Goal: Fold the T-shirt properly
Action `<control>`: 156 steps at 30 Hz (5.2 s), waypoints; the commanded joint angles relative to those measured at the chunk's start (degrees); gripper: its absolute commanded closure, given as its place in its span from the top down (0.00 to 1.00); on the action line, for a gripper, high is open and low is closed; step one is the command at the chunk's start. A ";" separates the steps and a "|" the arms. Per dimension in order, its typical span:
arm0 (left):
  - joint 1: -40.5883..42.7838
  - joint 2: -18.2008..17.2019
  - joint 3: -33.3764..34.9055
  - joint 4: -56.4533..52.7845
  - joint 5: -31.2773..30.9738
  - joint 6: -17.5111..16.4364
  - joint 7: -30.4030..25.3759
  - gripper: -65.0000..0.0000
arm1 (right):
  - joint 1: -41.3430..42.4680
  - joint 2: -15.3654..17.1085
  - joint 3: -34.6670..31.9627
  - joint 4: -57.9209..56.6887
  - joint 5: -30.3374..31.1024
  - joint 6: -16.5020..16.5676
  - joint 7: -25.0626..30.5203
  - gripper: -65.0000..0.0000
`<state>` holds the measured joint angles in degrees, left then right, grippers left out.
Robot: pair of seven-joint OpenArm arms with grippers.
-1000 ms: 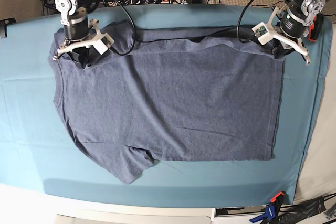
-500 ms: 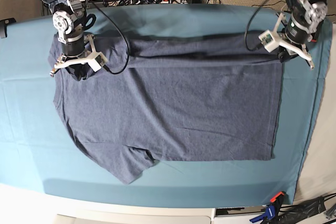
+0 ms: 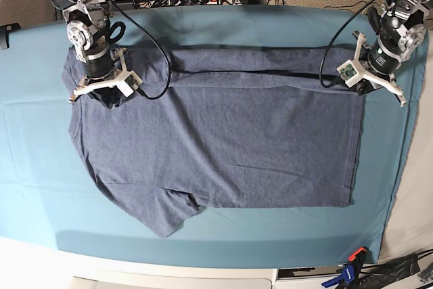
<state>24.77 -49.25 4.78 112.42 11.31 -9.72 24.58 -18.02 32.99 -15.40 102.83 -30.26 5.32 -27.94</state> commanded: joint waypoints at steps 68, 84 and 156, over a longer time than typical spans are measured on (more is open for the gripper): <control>9.79 -0.90 -0.55 10.82 1.92 -0.63 6.95 0.50 | -17.07 13.49 0.46 11.32 -1.09 10.93 -17.22 0.45; 9.79 -0.87 -0.55 10.82 1.95 -0.61 6.97 0.50 | -14.21 13.20 0.46 11.32 -2.73 5.35 -18.38 0.44; 9.73 0.48 -0.55 2.29 2.54 -0.83 3.91 0.00 | -15.19 13.40 0.46 11.50 -0.68 7.96 -17.92 0.00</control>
<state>34.41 -47.79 4.75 113.75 13.67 -11.16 28.82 -33.08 45.41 -15.38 113.51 -30.11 13.87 -45.63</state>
